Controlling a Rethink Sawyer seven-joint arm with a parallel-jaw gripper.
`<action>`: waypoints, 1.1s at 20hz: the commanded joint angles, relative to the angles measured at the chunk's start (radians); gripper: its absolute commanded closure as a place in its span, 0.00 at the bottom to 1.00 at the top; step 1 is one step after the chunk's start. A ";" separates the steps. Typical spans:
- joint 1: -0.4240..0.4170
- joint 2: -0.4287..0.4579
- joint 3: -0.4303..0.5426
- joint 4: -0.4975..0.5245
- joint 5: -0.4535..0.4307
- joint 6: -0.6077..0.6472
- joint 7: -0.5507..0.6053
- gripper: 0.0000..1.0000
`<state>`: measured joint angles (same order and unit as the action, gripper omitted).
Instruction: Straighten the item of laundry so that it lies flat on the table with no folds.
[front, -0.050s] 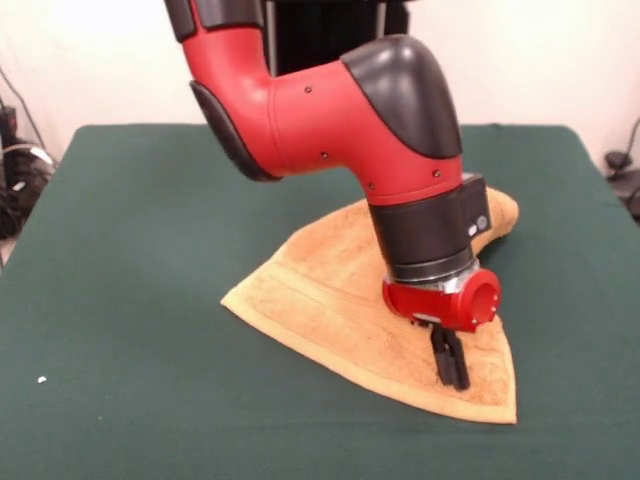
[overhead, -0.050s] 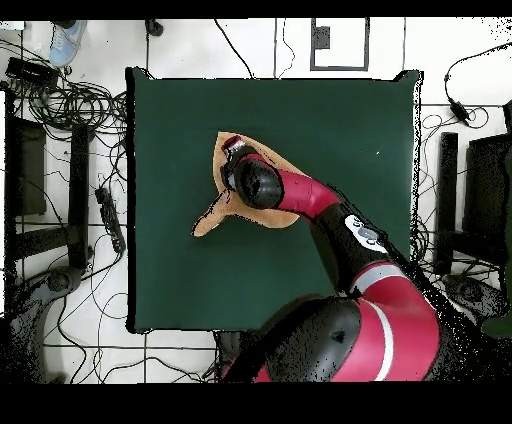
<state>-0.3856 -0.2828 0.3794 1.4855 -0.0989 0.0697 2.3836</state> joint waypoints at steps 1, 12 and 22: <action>0.214 -0.016 -0.210 -0.012 0.104 0.038 0.201 1.00; 0.462 0.074 -0.584 -0.149 0.360 0.054 0.271 0.00; 0.624 0.288 -0.827 -0.249 0.713 0.030 0.317 0.00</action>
<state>0.1791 -0.1588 -0.2972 1.3038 0.4399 0.0697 2.4042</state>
